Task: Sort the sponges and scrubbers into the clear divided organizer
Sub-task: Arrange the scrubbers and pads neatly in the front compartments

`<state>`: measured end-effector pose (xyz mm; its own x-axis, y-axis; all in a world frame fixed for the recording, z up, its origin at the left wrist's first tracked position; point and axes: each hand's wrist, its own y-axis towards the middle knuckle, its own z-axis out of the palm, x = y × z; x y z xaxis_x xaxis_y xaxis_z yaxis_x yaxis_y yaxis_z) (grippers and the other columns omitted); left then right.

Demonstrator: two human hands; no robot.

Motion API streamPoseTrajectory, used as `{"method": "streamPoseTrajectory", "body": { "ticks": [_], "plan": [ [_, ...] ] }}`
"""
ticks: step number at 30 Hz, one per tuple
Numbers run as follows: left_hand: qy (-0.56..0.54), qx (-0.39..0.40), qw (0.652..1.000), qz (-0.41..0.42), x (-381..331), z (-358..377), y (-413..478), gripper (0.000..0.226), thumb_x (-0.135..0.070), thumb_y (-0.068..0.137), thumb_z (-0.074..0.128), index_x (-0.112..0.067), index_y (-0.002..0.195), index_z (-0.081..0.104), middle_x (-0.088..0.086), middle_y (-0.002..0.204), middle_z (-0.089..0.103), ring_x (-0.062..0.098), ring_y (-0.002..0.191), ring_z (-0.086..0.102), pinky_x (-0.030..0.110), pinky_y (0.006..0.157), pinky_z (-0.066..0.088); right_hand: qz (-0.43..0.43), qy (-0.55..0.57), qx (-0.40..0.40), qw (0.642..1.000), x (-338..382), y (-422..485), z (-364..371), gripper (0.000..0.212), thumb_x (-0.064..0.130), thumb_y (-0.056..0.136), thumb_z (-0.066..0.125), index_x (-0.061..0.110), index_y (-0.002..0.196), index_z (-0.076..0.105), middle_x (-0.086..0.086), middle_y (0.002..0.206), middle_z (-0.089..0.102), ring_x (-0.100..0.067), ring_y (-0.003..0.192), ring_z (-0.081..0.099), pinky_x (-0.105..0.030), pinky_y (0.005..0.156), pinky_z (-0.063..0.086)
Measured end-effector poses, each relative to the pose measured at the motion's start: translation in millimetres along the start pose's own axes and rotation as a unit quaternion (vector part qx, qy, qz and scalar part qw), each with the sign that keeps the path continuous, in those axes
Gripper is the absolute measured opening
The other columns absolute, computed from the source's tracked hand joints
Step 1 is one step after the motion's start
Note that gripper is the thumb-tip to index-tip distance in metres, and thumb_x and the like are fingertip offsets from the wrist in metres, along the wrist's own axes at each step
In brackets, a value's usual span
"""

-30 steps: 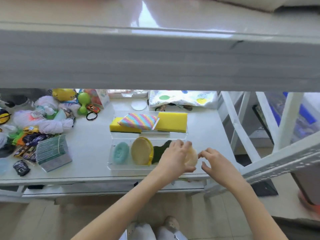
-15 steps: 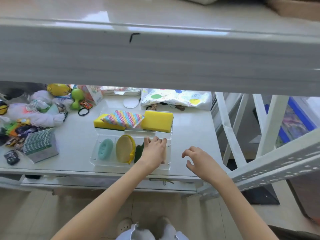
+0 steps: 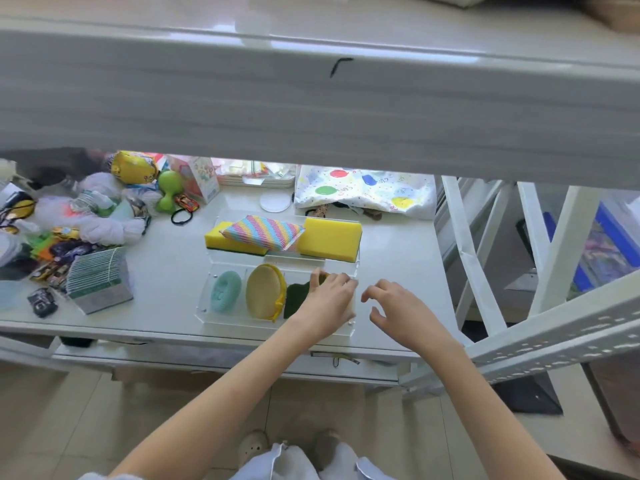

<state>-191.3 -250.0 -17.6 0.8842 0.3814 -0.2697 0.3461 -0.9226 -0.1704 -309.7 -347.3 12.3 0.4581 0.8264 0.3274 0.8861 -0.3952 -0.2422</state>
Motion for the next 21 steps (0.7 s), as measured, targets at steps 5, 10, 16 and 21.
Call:
{"method": "streamPoseTrajectory", "body": {
  "ticks": [5,10,16,21],
  "plan": [
    [-0.055,-0.101,0.993,-0.022,42,-24,-38,0.03,-0.029,0.089,0.056,-0.022,0.117,0.051,-0.001,0.125,0.053,0.02,0.121,0.043,0.037,0.101,0.028,-0.012,0.009,-0.008,1.0,25,6,-4,0.028,0.019,0.092,0.047,0.02,0.118,0.056,-0.003,0.12,0.057,-0.021,0.111,0.051,-0.032,0.093,0.044],
    [-0.017,-0.091,0.981,-0.173,121,-30,-79,0.023,-0.023,0.091,0.053,-0.014,0.112,0.052,0.007,0.117,0.056,0.027,0.11,0.05,0.038,0.089,0.041,-0.041,0.026,-0.013,0.999,73,27,0,0.028,0.018,0.092,0.049,0.017,0.12,0.056,-0.005,0.118,0.058,-0.023,0.11,0.053,-0.035,0.092,0.048],
    [-0.078,-0.002,0.975,-0.207,170,-21,-90,0.048,-0.019,0.087,0.061,-0.004,0.127,0.039,0.019,0.121,0.049,0.034,0.111,0.048,0.041,0.09,0.045,-0.015,0.018,0.002,1.0,127,65,30,0.044,0.033,0.092,0.053,0.017,0.131,0.043,-0.01,0.127,0.055,-0.028,0.114,0.054,-0.039,0.086,0.05],
    [-0.103,-0.002,0.979,-0.178,178,-23,-91,0.058,-0.019,0.086,0.063,-0.011,0.135,0.034,0.017,0.12,0.05,0.036,0.105,0.057,0.042,0.087,0.048,0.051,0.044,-0.016,0.998,150,84,52,0.05,0.019,0.089,0.06,0.008,0.131,0.035,-0.019,0.123,0.055,-0.036,0.11,0.057,-0.045,0.085,0.053]
  ]
}}
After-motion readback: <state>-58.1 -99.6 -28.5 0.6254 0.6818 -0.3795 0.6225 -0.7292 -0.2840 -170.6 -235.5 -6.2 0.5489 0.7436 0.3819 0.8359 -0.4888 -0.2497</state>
